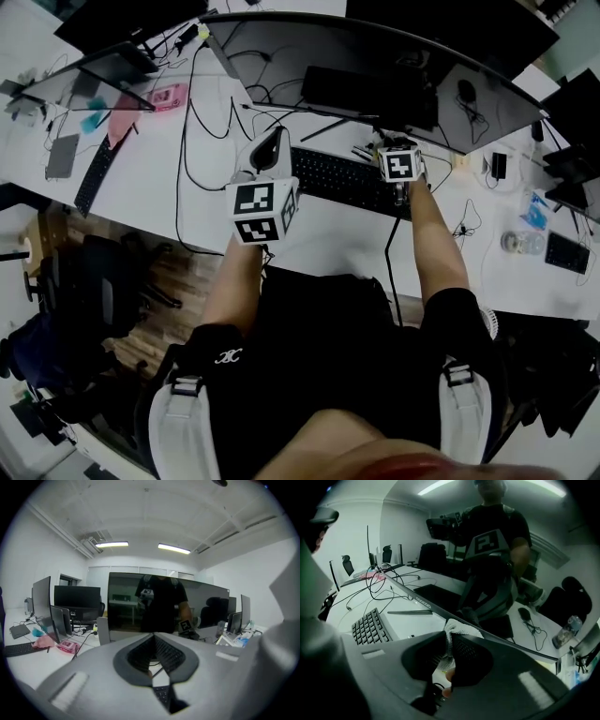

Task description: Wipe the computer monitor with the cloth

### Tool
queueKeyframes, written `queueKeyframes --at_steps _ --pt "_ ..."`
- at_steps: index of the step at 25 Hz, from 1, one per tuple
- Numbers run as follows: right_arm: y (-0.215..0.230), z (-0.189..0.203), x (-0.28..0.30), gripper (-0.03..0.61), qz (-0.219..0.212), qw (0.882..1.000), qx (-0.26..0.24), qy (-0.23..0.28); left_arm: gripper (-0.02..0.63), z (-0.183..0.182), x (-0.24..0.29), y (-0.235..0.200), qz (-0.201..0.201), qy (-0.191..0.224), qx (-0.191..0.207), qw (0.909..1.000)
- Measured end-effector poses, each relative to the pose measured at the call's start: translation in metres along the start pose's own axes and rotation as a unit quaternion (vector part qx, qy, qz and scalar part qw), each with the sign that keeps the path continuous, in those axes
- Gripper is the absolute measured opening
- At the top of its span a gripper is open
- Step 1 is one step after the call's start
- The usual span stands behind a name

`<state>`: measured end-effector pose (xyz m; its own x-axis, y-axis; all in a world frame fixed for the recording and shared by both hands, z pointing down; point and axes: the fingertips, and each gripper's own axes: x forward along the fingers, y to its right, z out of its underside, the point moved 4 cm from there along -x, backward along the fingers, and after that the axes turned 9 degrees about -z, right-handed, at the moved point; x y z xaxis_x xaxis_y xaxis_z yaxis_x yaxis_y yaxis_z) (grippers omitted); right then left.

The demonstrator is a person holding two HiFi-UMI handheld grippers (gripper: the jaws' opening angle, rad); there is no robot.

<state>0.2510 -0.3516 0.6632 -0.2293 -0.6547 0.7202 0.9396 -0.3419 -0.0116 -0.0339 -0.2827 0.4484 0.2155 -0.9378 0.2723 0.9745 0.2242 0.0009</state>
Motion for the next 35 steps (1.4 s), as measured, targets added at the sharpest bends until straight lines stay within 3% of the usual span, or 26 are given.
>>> queueKeyframes --at_steps 5,19,35 --pt "-0.036 -0.012 0.017 0.029 -0.012 1.000 0.001 -0.015 0.049 -0.005 -0.009 -0.041 -0.013 0.006 -0.010 0.9998" --pt "-0.140 -0.076 0.061 0.029 -0.015 0.999 -0.034 0.002 0.049 -0.002 -0.031 -0.156 -0.042 0.012 -0.010 0.9990" --pt "-0.250 -0.134 0.112 0.029 -0.024 0.998 -0.052 0.018 0.049 0.005 -0.033 -0.272 -0.046 0.019 -0.022 0.9985"
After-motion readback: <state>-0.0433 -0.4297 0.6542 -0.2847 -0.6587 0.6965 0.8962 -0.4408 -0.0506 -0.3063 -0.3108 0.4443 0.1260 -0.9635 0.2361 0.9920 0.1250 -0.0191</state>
